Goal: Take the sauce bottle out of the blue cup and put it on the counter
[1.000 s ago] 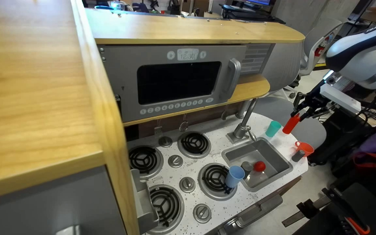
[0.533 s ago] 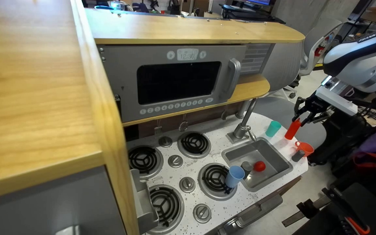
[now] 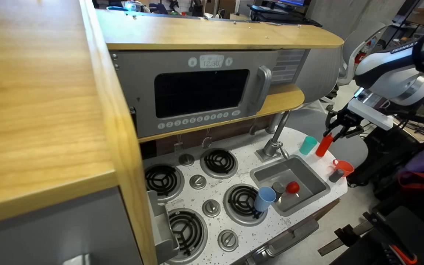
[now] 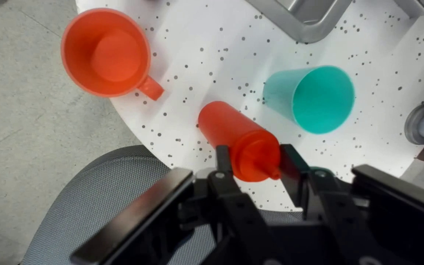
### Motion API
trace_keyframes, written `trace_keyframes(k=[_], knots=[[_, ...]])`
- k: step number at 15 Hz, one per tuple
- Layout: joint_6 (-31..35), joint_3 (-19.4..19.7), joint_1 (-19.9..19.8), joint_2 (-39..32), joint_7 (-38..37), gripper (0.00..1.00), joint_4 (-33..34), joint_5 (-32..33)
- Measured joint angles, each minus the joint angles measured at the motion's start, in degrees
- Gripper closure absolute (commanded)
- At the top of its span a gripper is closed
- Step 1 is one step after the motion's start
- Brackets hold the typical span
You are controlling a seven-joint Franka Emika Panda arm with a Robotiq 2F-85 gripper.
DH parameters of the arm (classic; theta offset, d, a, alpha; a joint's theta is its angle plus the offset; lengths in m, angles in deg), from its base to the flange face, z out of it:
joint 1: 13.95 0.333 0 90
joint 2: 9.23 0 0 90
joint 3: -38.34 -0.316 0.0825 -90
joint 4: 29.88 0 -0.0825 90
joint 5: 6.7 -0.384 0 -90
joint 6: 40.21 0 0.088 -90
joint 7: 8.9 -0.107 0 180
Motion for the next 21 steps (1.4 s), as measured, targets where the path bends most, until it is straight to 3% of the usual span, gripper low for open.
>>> trace_keyframes(k=[1,3,5,10,17,21], knots=[[-0.04,0.0,0.26,-0.47,0.0,0.87,0.65,0.0],[-0.27,0.0,0.6,-0.88,0.0,0.38,1.51,0.0],[-0.42,-0.08,0.74,-0.99,0.0,0.35,1.92,0.0],[-4.66,-2.05,0.08,1.35,2.54,0.01,2.58,-0.05],[-21.17,-2.53,-4.05,12.72,8.74,0.0,0.31,0.0],[-25.41,-1.34,-6.04,19.26,16.43,0.0,-4.28,1.56]])
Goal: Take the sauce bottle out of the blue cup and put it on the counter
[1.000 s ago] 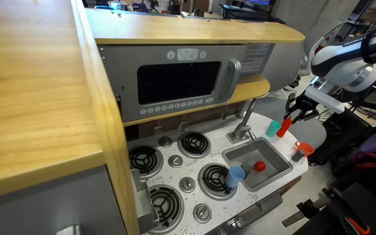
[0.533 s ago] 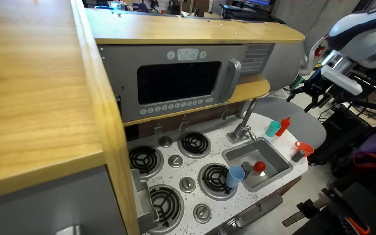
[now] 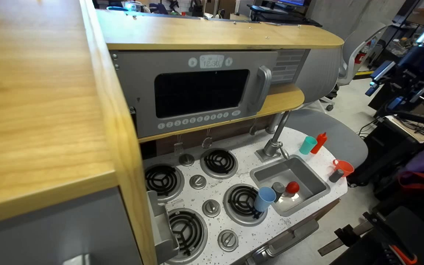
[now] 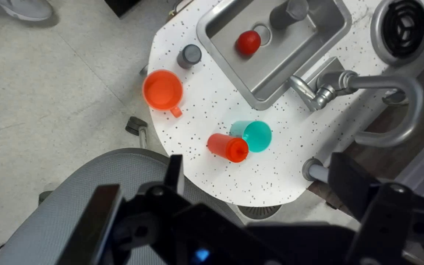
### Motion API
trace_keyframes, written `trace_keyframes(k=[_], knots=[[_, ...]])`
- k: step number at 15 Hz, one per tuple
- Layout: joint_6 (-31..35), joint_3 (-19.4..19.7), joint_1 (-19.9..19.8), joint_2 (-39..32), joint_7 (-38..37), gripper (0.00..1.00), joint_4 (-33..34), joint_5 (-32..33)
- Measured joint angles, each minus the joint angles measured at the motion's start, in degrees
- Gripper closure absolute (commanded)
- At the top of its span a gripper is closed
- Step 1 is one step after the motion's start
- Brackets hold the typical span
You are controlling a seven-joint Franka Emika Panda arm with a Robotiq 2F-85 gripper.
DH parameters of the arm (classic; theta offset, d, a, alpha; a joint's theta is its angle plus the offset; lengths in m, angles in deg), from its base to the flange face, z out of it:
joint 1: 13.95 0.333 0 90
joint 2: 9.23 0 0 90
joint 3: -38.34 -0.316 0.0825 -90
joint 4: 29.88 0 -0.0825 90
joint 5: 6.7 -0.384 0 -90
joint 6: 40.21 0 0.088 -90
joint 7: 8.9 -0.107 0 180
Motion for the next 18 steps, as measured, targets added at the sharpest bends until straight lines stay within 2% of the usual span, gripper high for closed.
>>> trace_keyframes(k=[7,12,18], knots=[[2.64,0.88,0.93,12.38,11.48,0.0,-12.94,8.49],[3.75,0.62,5.01,20.99,15.95,0.0,-22.34,9.68],[3.75,1.13,5.98,22.21,16.51,0.0,-24.52,9.68]])
